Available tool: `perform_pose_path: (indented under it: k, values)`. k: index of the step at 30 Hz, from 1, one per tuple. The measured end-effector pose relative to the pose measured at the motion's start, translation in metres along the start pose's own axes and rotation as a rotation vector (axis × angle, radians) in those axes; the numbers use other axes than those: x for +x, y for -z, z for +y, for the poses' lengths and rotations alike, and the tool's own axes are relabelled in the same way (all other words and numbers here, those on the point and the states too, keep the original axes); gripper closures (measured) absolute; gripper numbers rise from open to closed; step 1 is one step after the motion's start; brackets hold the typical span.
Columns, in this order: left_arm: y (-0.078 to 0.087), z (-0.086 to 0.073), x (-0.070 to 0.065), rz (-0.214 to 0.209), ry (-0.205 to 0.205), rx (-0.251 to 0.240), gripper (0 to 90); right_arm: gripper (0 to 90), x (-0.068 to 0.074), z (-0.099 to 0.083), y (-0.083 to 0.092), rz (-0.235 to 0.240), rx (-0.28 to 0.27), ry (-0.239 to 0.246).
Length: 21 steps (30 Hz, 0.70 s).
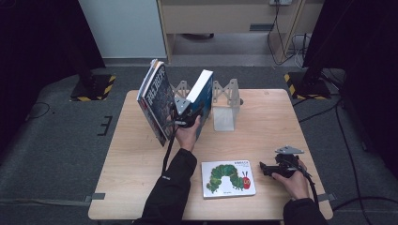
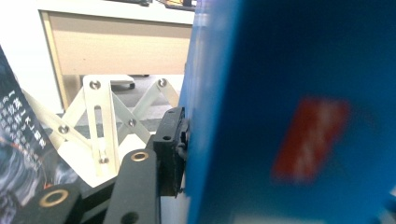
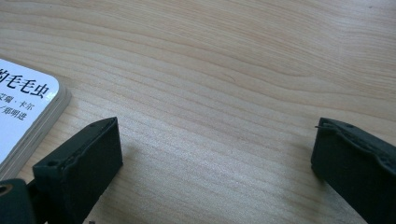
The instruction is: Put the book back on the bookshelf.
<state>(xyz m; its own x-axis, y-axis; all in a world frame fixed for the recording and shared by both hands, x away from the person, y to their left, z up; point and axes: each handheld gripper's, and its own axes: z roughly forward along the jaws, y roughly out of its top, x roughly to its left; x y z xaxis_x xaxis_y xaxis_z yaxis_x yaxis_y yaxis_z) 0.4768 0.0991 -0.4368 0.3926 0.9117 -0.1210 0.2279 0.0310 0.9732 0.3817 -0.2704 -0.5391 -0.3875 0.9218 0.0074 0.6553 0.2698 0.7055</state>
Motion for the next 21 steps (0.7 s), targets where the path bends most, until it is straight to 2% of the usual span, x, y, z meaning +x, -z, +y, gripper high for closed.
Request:
perform_pose_path:
  k: [6,8,9,14,21]
  values:
    - [0.017,-0.013,0.004,-0.023,-0.001,0.017,53.0,2.0,0.0,0.0,0.0,-0.001,0.0,0.0]
    - [0.02,-0.016,0.004,-0.02,-0.017,0.021,53.6,2.0,0.0,0.0,0.0,-0.001,0.0,0.001]
    - [0.02,-0.019,0.003,-0.021,-0.03,0.033,54.9,2.0,0.0,0.0,0.0,-0.002,-0.003,0.002]
    - [0.02,-0.02,0.001,-0.005,-0.038,0.031,56.9,2.0,0.001,0.0,0.0,-0.002,-0.005,0.0]
    - [0.018,-0.021,0.0,0.003,-0.029,0.027,58.2,2.0,0.001,0.0,0.0,-0.002,-0.004,0.0]
